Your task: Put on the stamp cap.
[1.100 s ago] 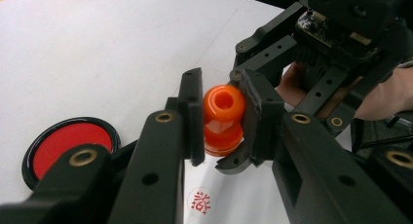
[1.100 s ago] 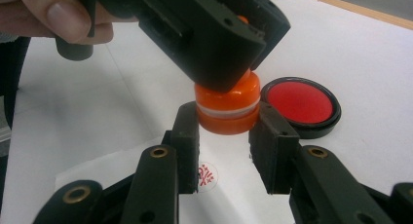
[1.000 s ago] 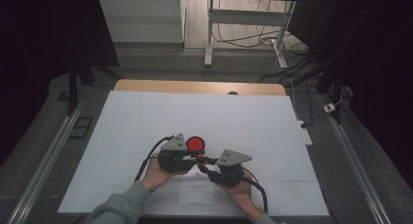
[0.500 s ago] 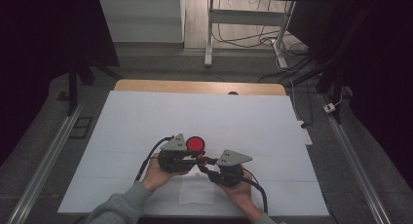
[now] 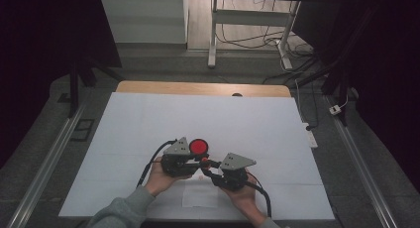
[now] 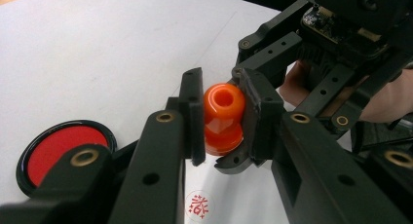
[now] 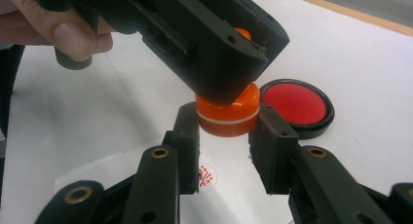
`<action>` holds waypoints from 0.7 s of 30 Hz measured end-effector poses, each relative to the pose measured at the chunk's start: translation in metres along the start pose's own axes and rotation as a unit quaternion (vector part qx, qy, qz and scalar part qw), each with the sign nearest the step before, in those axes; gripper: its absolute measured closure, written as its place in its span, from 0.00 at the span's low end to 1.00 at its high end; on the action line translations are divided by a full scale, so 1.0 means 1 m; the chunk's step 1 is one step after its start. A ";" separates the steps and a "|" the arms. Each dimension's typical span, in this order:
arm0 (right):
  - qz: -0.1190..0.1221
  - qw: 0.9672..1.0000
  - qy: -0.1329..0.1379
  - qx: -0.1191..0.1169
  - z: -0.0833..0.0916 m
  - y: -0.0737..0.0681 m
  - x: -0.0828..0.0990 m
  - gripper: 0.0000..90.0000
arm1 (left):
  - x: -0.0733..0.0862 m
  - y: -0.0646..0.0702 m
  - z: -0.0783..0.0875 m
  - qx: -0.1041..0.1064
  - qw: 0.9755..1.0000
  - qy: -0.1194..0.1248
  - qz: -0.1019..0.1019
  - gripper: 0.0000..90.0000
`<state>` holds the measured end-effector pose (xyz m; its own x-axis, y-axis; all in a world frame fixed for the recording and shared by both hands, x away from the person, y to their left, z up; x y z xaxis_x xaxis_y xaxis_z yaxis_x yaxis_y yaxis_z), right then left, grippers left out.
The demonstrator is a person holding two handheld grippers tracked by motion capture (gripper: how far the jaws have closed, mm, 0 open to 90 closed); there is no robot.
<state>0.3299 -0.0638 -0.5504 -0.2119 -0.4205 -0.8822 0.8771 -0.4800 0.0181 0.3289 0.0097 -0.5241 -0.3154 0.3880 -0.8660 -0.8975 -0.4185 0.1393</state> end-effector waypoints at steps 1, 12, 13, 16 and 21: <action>0.001 1.000 0.001 0.000 0.000 0.000 0.000 0.72 | 0.000 0.000 0.000 0.000 1.000 0.001 0.002 0.81; 0.004 1.000 -0.002 0.003 0.000 0.001 0.002 0.72 | 0.002 0.000 -0.003 0.001 1.000 0.008 0.008 0.81; 0.005 1.000 -0.003 0.003 0.000 0.001 0.002 0.72 | 0.003 0.000 -0.003 0.001 1.000 0.007 0.006 0.81; 0.007 1.000 -0.006 0.001 0.000 0.000 0.003 0.72 | 0.004 0.000 -0.003 0.003 1.000 0.007 0.010 0.81; 0.005 1.000 -0.006 -0.003 -0.001 0.000 0.003 0.72 | 0.004 0.000 -0.003 0.005 1.000 0.004 0.013 0.81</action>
Point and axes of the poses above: each handheld gripper's, and its own axes: z roughly backward along the jaws, x roughly out of its underside, y roughly to its right, the point moved 9 cm from there along -z, roughly forward along the jaws, and after that the axes turned 1 degree about -y, right-handed, at the moved point
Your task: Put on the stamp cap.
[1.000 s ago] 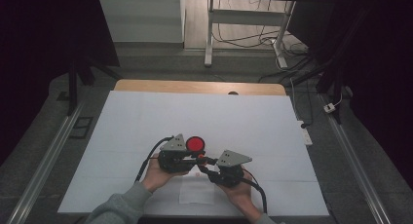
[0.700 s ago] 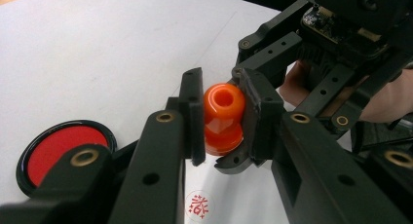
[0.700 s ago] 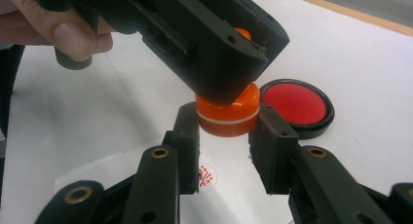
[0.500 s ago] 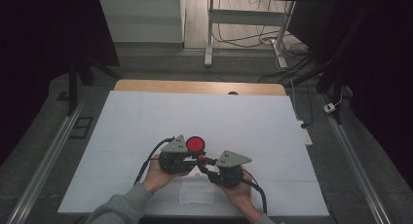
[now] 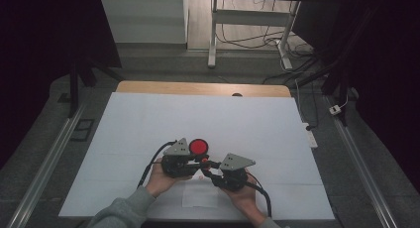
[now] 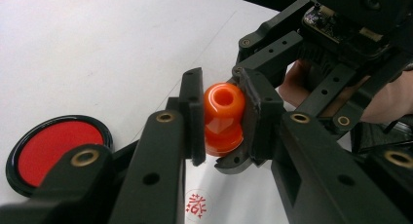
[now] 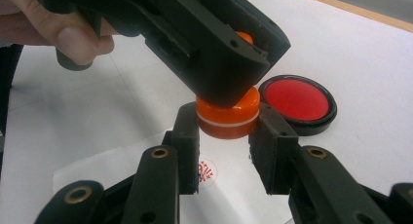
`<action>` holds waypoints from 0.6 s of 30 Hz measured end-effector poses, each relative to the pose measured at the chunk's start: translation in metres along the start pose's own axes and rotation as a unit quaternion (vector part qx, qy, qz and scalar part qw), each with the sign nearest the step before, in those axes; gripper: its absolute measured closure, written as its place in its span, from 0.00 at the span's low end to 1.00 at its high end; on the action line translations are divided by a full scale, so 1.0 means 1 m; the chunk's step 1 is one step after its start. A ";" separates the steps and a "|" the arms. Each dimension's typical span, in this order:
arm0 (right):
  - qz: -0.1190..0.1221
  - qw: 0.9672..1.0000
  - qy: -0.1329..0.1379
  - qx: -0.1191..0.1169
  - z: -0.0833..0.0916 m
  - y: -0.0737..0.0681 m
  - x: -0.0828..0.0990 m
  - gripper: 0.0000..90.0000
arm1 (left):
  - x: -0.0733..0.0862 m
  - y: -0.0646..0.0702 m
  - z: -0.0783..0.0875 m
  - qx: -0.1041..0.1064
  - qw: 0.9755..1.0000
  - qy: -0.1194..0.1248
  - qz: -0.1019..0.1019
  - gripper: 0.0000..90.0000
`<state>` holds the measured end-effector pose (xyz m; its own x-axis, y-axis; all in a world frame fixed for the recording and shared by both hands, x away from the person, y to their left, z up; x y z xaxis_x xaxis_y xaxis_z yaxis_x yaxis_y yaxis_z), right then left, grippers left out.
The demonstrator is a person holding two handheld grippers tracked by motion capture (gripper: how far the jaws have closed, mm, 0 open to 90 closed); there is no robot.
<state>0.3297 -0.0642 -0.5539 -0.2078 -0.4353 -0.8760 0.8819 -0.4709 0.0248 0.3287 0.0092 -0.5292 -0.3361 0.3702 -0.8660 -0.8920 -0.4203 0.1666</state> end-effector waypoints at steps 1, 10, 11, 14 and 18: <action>0.001 1.000 0.001 0.000 0.000 0.000 0.000 0.72 | 0.000 0.000 0.000 0.000 1.000 -0.001 0.000 0.81; -0.003 1.000 0.013 -0.004 0.002 0.001 -0.004 0.71 | -0.006 0.001 0.003 -0.004 1.000 0.005 -0.009 0.81; -0.004 1.000 0.015 -0.005 0.003 0.001 -0.004 0.70 | -0.007 0.001 0.004 -0.006 1.000 0.008 -0.011 0.81; -0.003 1.000 0.011 -0.003 0.003 0.003 -0.003 0.62 | -0.009 0.002 0.006 -0.005 1.000 0.013 -0.012 0.81; -0.004 1.000 0.005 -0.002 0.002 0.004 -0.001 0.59 | -0.010 0.001 0.009 -0.004 1.000 0.013 -0.010 0.81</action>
Point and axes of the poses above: each handheld gripper's, and its own axes: z roughly backward along the jaws, x roughly out of its underside, y roughly to its right, the point moved 9 cm from there along -z, roughly forward along the jaws, and after that the axes turned 1 degree about -y, right-handed, at the moved point
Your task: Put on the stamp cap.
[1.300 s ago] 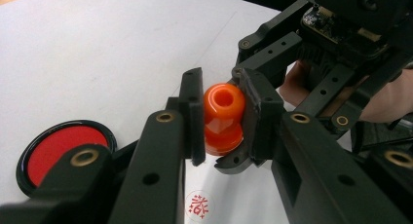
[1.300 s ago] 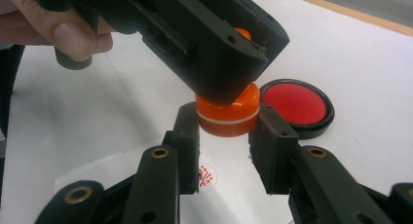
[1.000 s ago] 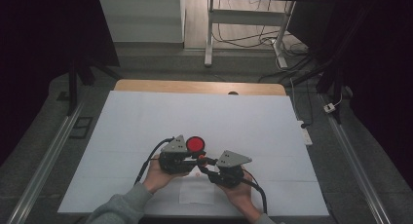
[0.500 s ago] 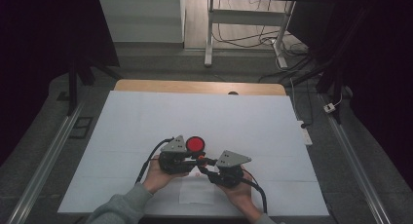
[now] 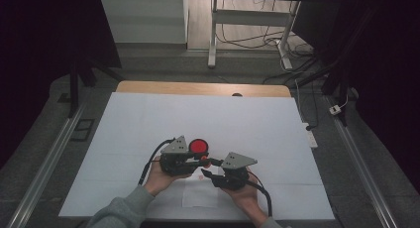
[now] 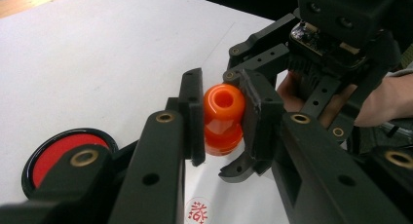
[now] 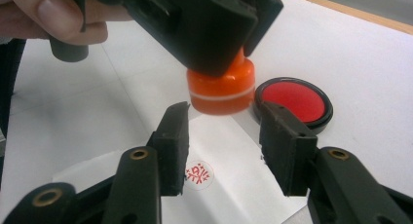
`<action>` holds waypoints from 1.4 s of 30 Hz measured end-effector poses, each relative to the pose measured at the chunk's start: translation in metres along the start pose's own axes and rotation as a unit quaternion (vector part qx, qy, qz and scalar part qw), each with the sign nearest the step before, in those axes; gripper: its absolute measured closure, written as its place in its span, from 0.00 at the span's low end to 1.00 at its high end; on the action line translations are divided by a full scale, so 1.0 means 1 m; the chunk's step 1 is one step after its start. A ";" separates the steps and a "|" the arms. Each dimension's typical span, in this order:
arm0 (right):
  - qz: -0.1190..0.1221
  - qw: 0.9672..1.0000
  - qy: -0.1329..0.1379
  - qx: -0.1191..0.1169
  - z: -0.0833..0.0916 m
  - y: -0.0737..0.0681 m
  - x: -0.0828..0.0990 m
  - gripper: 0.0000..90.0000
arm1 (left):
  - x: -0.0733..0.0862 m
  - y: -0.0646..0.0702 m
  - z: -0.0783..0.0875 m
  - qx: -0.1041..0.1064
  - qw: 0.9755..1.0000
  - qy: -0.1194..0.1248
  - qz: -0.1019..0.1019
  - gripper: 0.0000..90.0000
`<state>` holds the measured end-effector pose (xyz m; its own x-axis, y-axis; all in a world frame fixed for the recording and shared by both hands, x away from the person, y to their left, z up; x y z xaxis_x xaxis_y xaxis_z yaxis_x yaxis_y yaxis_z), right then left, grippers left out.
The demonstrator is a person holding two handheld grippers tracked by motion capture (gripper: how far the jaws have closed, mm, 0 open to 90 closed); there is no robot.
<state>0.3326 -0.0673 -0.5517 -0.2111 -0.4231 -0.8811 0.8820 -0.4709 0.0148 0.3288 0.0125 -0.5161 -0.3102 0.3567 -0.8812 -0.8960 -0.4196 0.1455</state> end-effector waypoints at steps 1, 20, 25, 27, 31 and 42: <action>0.000 1.000 -0.001 0.000 0.000 0.000 0.000 0.58 | 0.000 0.000 0.000 0.000 1.000 -0.001 0.000 0.81; -0.024 0.999 -0.019 0.042 0.031 0.033 0.022 0.52 | 0.002 -0.003 0.004 0.003 1.000 -0.014 0.008 0.81; -0.037 0.998 -0.014 0.057 0.049 0.045 0.030 0.52 | 0.002 -0.006 0.006 0.000 1.000 -0.010 0.012 0.81; -0.040 0.997 -0.015 0.063 0.057 0.049 0.033 0.52 | 0.002 -0.007 0.007 0.000 1.000 -0.011 0.013 0.81; -0.043 0.996 -0.015 0.076 0.070 0.057 0.038 0.51 | 0.002 -0.008 0.008 -0.002 1.000 -0.010 0.015 0.81; -0.048 0.991 -0.019 0.120 0.112 0.081 0.057 0.51 | 0.003 -0.014 0.013 -0.013 1.000 -0.013 0.022 0.81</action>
Point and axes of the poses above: each handheld gripper's, and its own axes: z roughly backward along the jaws, x roughly out of its underside, y roughly to its right, the point moved 9 cm from there along -z, roughly forward along the jaws, and after that the axes turned 1 degree about -y, right-handed, at the moved point
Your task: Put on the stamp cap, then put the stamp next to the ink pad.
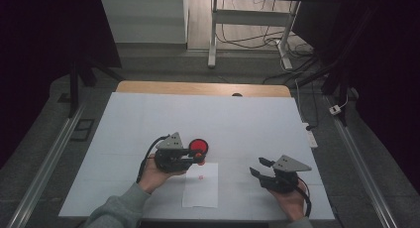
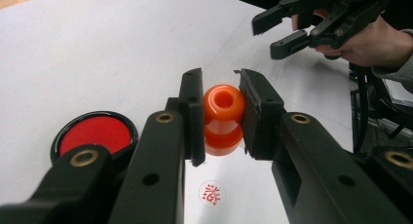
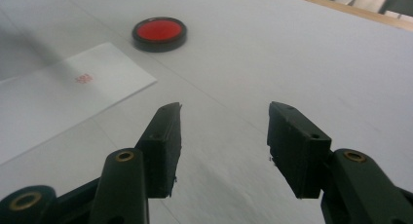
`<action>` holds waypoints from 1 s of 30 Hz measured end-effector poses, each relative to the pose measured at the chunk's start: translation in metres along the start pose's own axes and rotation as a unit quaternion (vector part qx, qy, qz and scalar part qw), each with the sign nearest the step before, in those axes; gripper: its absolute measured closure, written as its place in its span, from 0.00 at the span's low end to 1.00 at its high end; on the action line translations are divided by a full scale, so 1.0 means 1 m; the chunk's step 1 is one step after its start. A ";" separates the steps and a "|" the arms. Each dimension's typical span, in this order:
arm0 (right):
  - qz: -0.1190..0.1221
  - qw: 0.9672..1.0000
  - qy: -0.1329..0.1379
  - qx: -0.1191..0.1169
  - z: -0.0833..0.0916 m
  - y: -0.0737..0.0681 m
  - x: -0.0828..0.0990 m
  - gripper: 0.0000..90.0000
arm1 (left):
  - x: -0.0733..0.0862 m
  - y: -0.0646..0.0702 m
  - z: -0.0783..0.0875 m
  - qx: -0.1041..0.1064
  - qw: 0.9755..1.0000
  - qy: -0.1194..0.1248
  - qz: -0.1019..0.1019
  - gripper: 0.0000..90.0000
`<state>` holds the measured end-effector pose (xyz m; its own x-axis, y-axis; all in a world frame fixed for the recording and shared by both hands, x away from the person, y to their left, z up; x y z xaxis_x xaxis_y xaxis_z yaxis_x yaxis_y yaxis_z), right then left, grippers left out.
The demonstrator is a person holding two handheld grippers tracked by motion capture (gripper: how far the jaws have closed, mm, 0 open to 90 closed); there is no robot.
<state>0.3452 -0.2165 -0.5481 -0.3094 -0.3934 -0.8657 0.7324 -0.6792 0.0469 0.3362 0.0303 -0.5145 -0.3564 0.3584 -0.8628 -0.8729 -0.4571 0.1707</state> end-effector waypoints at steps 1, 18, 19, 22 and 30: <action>-0.003 1.000 0.000 0.003 0.003 0.003 0.002 0.51 | 0.000 -0.001 0.001 -0.001 1.000 0.001 0.002 0.80; -0.023 1.000 -0.005 0.021 0.019 0.025 0.016 0.51 | -0.007 -0.013 0.020 -0.020 1.000 0.014 0.010 0.80; -0.023 1.000 -0.005 0.020 0.019 0.025 0.016 0.51 | -0.008 -0.014 0.021 -0.022 1.000 0.015 0.012 0.80; -0.023 1.000 -0.003 0.020 0.019 0.026 0.015 0.51 | -0.008 -0.018 0.024 -0.025 0.999 0.017 0.017 0.80; -0.022 1.000 -0.003 0.019 0.018 0.025 0.015 0.51 | -0.007 -0.029 0.028 -0.038 0.999 0.018 0.026 0.80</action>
<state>0.3481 -0.2504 -0.5511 -0.3453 -0.3668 -0.8639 0.6947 -0.7188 0.0275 0.3548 0.0643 -0.5003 -0.3872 0.3036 -0.8706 -0.8254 -0.5349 0.1806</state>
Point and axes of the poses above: each handheld gripper's, and its own axes: z roughly backward along the jaws, x roughly out of its underside, y roughly to its right, the point moved 9 cm from there along -z, roughly forward along the jaws, and after that the axes turned 1 degree about -y, right-handed, at the moved point
